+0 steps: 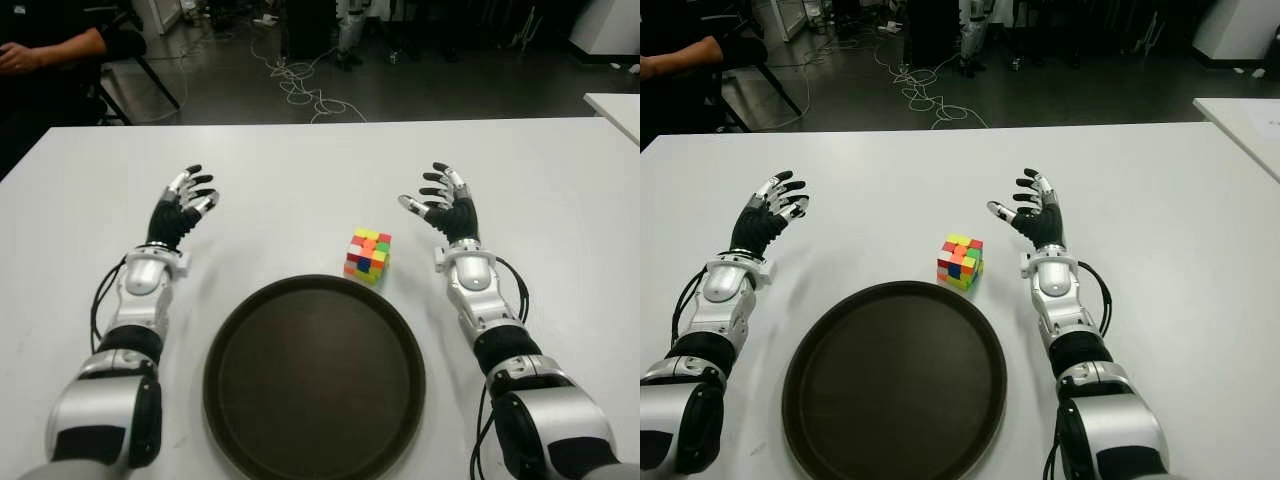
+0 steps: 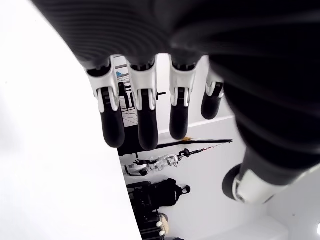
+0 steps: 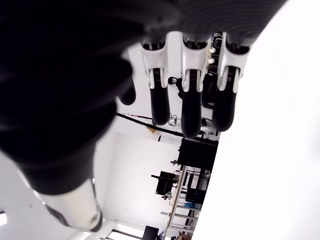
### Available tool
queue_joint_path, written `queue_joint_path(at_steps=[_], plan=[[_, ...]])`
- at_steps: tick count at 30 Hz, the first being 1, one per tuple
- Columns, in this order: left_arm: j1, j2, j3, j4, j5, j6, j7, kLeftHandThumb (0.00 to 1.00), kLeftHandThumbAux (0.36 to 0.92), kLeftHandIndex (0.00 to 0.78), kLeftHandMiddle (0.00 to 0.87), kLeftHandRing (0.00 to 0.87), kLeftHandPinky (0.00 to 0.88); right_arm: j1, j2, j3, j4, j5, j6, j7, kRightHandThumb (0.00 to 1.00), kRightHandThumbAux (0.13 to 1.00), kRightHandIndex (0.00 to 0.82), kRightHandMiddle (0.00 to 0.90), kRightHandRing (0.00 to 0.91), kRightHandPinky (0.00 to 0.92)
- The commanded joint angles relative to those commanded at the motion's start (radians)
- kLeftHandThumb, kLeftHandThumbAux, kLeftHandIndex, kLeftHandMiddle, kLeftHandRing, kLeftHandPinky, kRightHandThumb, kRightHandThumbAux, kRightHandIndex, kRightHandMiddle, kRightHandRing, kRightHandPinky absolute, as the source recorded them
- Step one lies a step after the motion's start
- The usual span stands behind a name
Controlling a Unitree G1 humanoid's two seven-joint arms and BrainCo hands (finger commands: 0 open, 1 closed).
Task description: Pick up the Rubik's Cube and put it in the plate
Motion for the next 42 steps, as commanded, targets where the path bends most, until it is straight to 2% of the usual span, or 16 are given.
queue_joint_path(at_steps=[13, 20, 42], plan=[[0.003, -0.003, -0.002, -0.004, 0.004, -0.009, 0.010, 0.164, 0.644, 0.107, 0.199, 0.213, 0.252, 0.001, 0.001, -0.003, 0.001, 0.003, -0.004, 0.007, 0.148, 0.796, 0.175, 0.241, 0.282, 0.346], [0.002, -0.001, -0.003, -0.003, 0.005, 0.001, 0.009, 0.190, 0.652, 0.106, 0.203, 0.221, 0.262, 0.000, 0.001, -0.003, 0.003, 0.003, -0.005, 0.005, 0.125, 0.794, 0.172, 0.238, 0.279, 0.344], [0.004, -0.001, -0.008, 0.005, 0.010, 0.001, 0.009, 0.156, 0.643, 0.101, 0.192, 0.210, 0.253, 0.011, 0.001, 0.005, -0.005, -0.011, 0.004, -0.008, 0.113, 0.792, 0.171, 0.244, 0.287, 0.355]])
